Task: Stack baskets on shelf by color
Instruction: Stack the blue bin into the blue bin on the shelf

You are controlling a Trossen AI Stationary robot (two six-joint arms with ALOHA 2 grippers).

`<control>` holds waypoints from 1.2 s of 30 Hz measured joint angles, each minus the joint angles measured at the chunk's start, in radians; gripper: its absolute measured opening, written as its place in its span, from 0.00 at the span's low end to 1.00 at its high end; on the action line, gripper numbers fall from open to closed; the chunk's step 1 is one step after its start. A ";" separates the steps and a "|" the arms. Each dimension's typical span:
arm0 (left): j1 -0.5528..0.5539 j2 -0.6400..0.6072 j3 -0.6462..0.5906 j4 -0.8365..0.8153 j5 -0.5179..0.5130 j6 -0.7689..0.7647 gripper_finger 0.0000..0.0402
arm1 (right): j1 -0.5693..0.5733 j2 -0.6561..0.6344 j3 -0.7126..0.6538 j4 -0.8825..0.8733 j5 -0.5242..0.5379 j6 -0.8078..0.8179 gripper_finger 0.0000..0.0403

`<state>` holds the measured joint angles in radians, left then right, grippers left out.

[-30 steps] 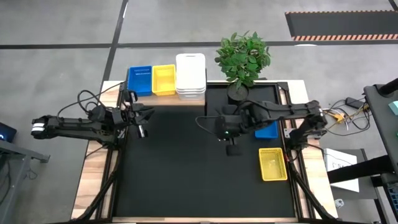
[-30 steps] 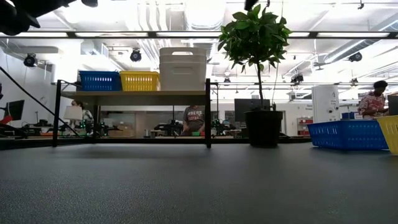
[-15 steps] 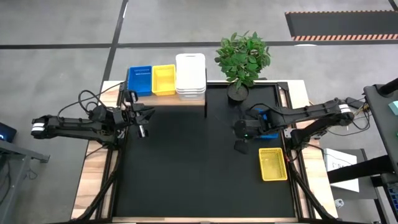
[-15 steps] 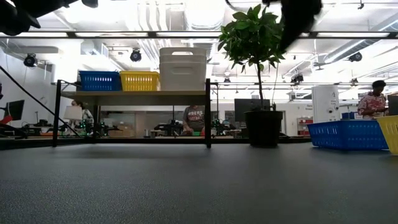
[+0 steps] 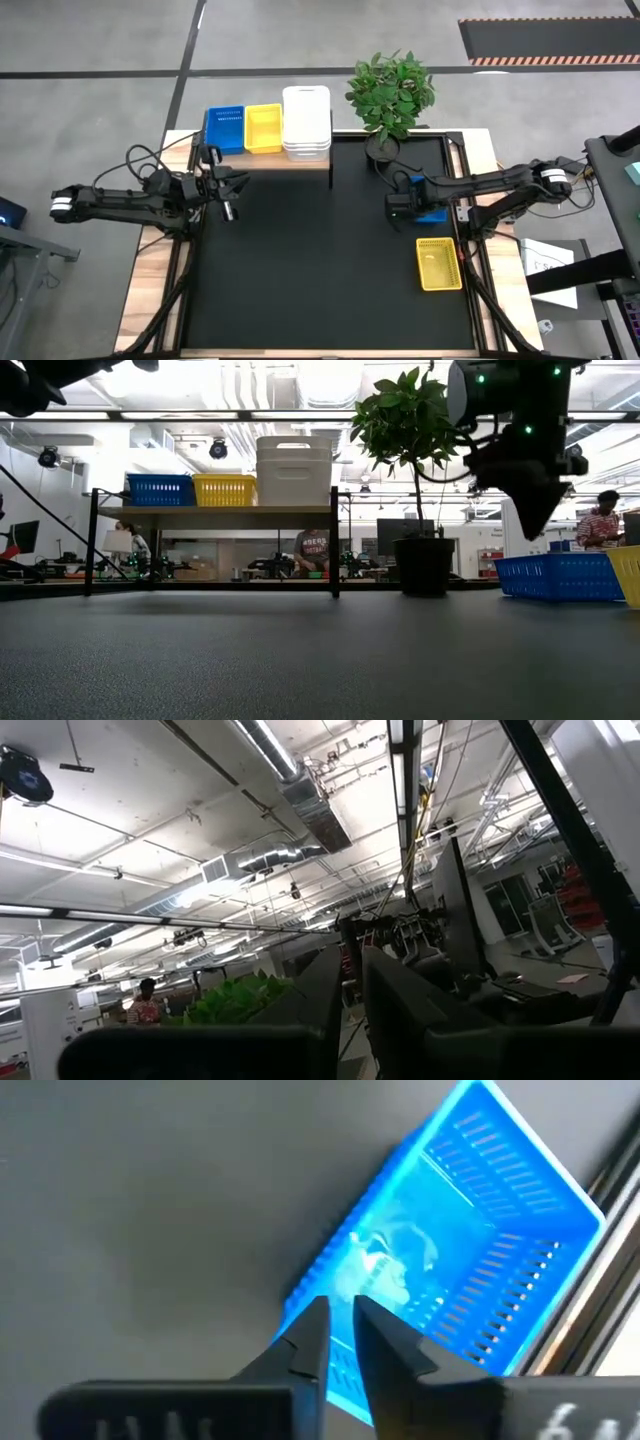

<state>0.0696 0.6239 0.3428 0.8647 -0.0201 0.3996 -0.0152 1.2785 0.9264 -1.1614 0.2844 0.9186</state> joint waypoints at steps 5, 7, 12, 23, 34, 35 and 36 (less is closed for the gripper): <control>0.000 0.004 0.000 0.000 0.000 0.000 0.07 | -0.012 0.000 -0.020 0.014 0.003 0.006 0.21; 0.000 0.005 0.000 0.002 0.000 0.000 0.07 | -0.012 0.000 -0.021 0.022 0.003 0.006 0.26; 0.000 0.006 0.000 0.002 -0.001 0.000 0.07 | -0.012 0.000 -0.037 0.068 0.004 0.007 0.36; 0.000 0.010 0.000 0.002 -0.001 0.000 0.07 | -0.012 0.000 -0.168 0.241 0.009 0.071 0.39; 0.000 0.011 0.000 0.008 -0.001 0.000 0.07 | -0.012 0.000 -0.217 0.347 0.058 0.037 0.20; 0.000 0.014 0.000 0.008 -0.001 0.000 0.07 | -0.012 0.000 -0.218 0.356 0.058 0.028 0.17; 0.000 0.016 0.000 0.010 -0.001 0.000 0.07 | -0.011 0.000 -0.218 0.365 0.058 0.014 0.14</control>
<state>0.0696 0.6399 0.3424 0.8745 -0.0216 0.4000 -0.0265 1.2789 0.7086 -0.7966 0.3422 0.9325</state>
